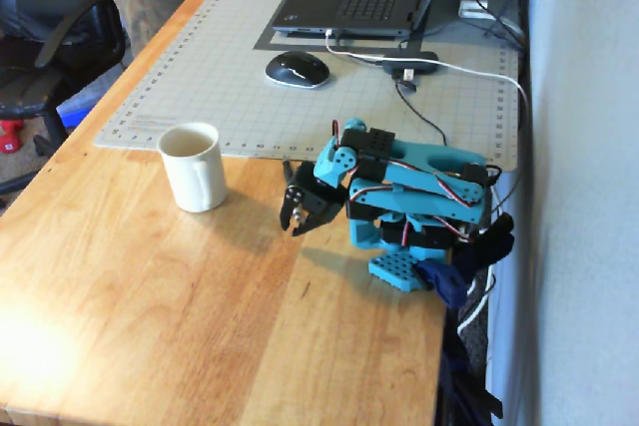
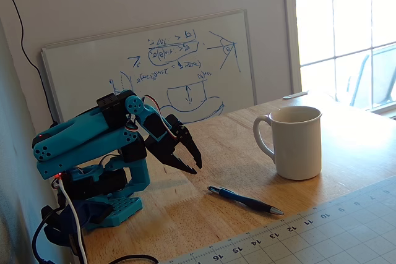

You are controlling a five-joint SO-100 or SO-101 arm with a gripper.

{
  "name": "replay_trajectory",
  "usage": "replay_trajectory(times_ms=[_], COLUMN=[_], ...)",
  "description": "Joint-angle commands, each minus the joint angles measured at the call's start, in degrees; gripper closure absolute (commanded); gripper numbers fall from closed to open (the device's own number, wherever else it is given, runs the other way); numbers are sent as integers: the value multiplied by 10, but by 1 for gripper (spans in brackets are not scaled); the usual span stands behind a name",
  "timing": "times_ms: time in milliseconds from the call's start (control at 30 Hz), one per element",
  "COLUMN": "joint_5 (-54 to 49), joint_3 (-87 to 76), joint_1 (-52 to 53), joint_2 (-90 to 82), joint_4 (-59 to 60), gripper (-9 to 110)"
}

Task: Grasp a pen and put it in a mug.

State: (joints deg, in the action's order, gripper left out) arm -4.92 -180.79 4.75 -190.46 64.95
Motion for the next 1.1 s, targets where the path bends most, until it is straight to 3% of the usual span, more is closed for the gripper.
replay_trajectory(times_ms=[0, 733, 1067], joint_5=[3, -5, -202], joint_3=[9, 12, 54], joint_1=[-3, -4, 4], joint_2=[-16, -15, 83], joint_4=[0, -8, -17], gripper=[97, 97, 97])
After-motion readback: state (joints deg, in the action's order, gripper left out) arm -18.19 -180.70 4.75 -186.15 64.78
